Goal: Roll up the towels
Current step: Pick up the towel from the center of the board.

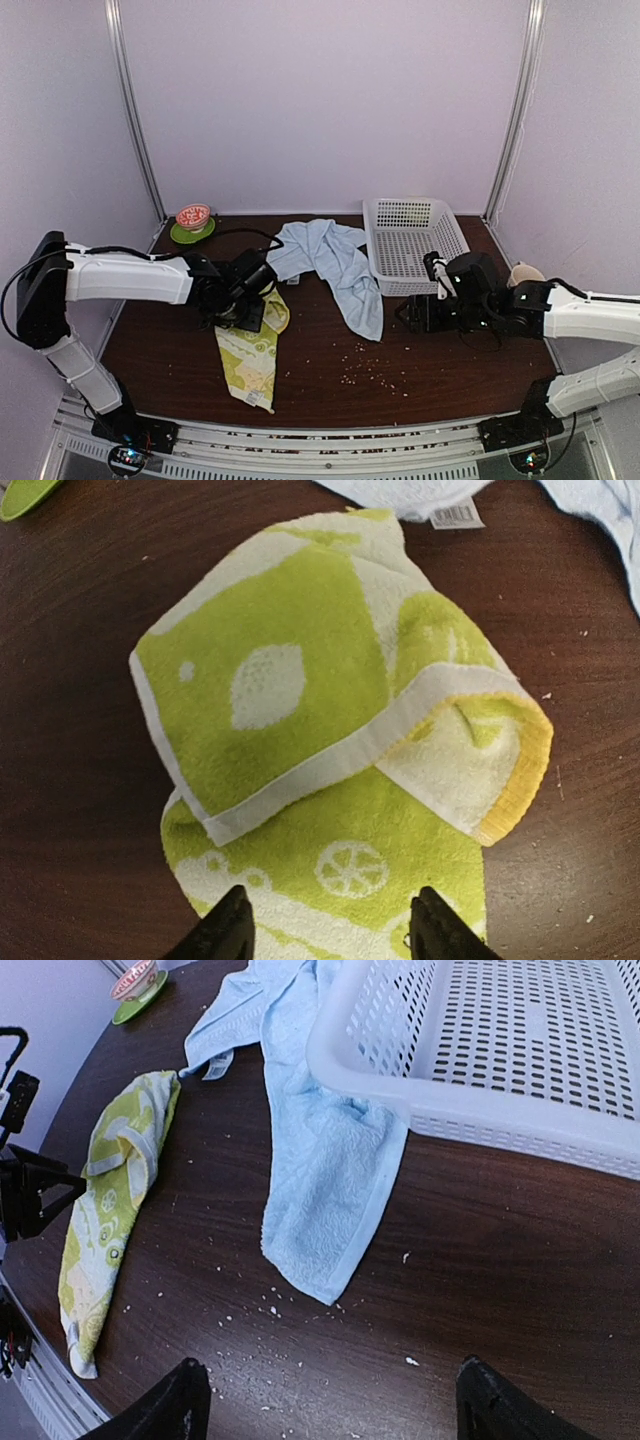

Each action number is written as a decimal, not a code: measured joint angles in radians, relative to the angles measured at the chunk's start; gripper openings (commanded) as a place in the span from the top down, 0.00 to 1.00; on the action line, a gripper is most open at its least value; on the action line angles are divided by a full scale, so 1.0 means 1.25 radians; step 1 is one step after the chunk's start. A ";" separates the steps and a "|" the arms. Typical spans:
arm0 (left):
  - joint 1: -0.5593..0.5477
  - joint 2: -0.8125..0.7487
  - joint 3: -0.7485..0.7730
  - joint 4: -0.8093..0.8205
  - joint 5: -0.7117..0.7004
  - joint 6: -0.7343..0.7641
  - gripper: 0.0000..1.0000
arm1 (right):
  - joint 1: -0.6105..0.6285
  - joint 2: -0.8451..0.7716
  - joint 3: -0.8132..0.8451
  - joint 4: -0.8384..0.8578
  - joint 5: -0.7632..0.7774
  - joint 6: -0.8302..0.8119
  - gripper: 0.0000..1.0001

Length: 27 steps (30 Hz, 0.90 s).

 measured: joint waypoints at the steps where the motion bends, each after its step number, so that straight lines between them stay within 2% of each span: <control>1: 0.000 0.026 0.016 -0.002 0.005 0.000 0.35 | 0.006 0.000 -0.008 0.001 0.002 0.002 0.16; 3: 0.000 0.078 0.067 -0.017 0.009 0.009 0.26 | 0.019 0.007 -0.027 0.004 0.007 0.008 0.16; 7: 0.000 0.172 0.203 -0.039 0.000 0.052 0.16 | 0.044 0.039 -0.036 0.006 0.024 0.019 0.16; 11: 0.000 0.257 0.331 -0.071 -0.034 0.094 0.13 | 0.058 0.036 -0.036 0.009 0.041 0.020 0.16; 19: 0.010 0.357 0.384 -0.129 -0.049 0.142 0.14 | 0.060 -0.006 -0.036 0.007 0.073 0.018 0.16; 21: 0.013 0.389 0.408 -0.142 -0.049 0.148 0.22 | 0.061 -0.010 -0.036 0.005 0.079 0.018 0.16; 23: 0.016 0.417 0.432 -0.146 -0.050 0.151 0.47 | 0.061 -0.013 -0.036 0.000 0.084 0.016 0.16; 26: 0.022 0.440 0.445 -0.146 -0.049 0.150 0.91 | 0.061 -0.021 -0.034 -0.016 0.090 0.015 0.16; 27: 0.025 0.440 0.443 -0.147 -0.049 0.152 1.00 | 0.061 -0.024 -0.032 -0.020 0.091 0.014 0.16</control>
